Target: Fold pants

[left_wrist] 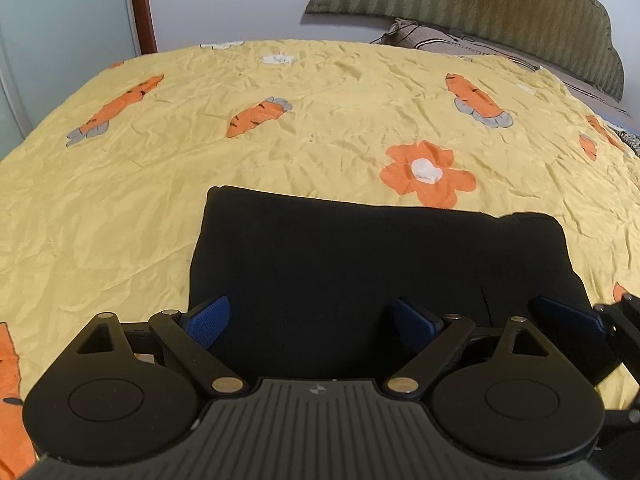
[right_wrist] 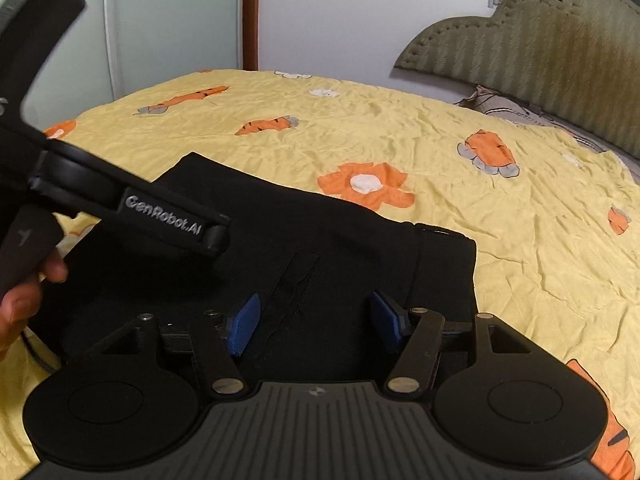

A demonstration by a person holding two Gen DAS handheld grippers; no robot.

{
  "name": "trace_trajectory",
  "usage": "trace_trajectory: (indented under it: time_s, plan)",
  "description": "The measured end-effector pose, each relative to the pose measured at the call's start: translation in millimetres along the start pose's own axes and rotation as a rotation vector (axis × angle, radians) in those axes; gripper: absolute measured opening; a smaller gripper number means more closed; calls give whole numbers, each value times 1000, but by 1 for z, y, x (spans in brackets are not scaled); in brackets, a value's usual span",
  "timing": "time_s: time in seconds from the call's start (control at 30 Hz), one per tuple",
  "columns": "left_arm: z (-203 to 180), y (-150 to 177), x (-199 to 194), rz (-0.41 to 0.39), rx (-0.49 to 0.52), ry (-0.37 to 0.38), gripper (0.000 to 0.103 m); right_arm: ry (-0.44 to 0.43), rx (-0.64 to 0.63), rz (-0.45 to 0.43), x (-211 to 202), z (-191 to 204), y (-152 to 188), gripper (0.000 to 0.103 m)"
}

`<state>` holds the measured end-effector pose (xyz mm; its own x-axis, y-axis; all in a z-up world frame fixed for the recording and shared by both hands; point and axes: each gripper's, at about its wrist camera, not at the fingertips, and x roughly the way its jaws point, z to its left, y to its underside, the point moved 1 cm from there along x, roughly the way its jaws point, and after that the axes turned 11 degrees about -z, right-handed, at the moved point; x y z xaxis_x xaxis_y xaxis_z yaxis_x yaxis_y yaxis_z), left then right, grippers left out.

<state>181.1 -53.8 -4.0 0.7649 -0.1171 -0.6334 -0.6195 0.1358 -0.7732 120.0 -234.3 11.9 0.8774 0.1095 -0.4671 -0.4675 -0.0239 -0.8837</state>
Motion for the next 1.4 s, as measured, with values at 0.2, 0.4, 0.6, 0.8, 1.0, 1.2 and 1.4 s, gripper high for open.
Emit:
trace_trajectory:
  time_s: [0.2,0.4,0.6,0.8,1.0,1.2,1.4]
  plan:
    - [-4,10,-18,-25,35,-21,92,43,2,-32,-16,11,4,62]
    - [-11,22,-21,-17,83,-41,94,17,31,-24,-15,11,11,67]
    - [-15,26,-22,-13,94,-51,95,34,-14,-41,-7,21,14,71]
    - [-10,33,-38,-6,70,-65,95,21,22,-50,-16,18,17,73]
    - [25,50,-93,-101,93,-165,95,-9,56,-59,-43,21,20,75]
    - [69,59,-158,-203,196,-308,96,-51,2,-72,-65,41,28,75]
    - [83,76,-191,-264,301,-234,101,-34,-10,-42,-71,49,45,75]
